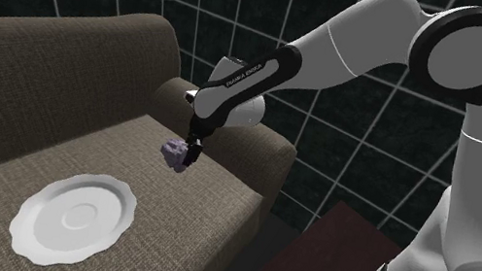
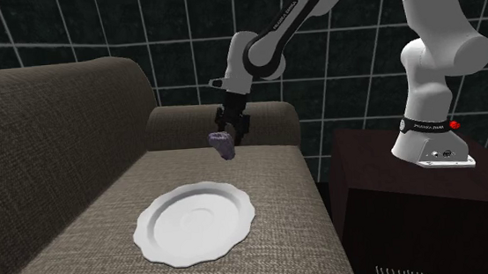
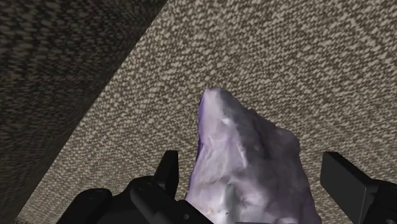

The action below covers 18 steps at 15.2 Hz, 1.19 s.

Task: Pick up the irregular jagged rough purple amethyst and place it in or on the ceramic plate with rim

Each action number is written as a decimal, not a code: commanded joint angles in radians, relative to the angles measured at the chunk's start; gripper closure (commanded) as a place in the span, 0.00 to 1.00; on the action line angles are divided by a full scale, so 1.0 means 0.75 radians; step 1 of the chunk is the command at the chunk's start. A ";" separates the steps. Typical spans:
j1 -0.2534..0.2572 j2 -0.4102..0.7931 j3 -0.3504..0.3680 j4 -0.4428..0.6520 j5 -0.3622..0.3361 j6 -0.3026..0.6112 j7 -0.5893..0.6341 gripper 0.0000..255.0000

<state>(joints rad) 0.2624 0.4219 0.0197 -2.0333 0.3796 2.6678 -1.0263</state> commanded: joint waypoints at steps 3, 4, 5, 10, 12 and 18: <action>0.000 0.000 0.000 0.000 0.000 0.000 0.000 1.00; 0.000 0.003 0.001 0.000 0.001 0.004 -0.002 1.00; -0.002 0.003 0.001 -0.001 0.002 0.003 -0.003 1.00; 0.000 0.000 0.000 0.000 0.000 0.000 0.000 1.00; 0.005 -0.027 -0.008 0.000 -0.011 -0.027 0.013 1.00; 0.010 -0.079 -0.020 0.000 -0.031 -0.076 0.035 1.00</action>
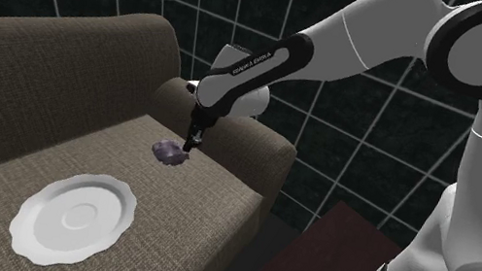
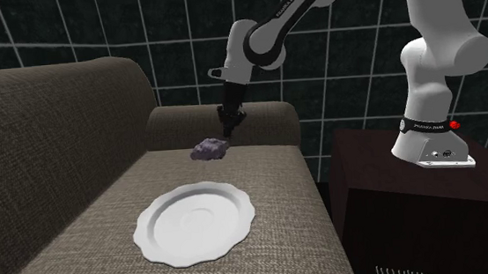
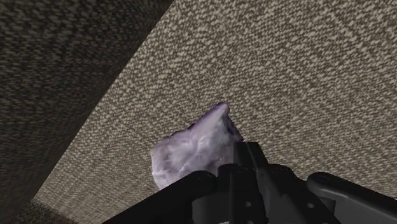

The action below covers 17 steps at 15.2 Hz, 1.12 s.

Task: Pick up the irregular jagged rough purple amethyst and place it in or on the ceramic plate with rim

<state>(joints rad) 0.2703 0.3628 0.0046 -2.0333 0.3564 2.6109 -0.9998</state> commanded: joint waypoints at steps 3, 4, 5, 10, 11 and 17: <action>0.401 0.098 -0.348 0.007 -0.554 0.138 0.565 0.00; 0.471 0.115 -0.415 0.012 -0.561 0.141 0.586 0.00; 0.471 0.133 -0.417 0.018 -0.549 0.152 0.579 0.00; 0.444 0.222 -0.397 0.058 -0.520 0.202 0.559 0.00; 0.434 0.250 -0.390 0.072 -0.513 0.216 0.554 0.00; 0.434 0.250 -0.390 0.072 -0.514 0.216 0.554 0.00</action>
<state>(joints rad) 0.5957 0.5498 -0.2877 -1.9797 -0.0289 2.7727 -0.5842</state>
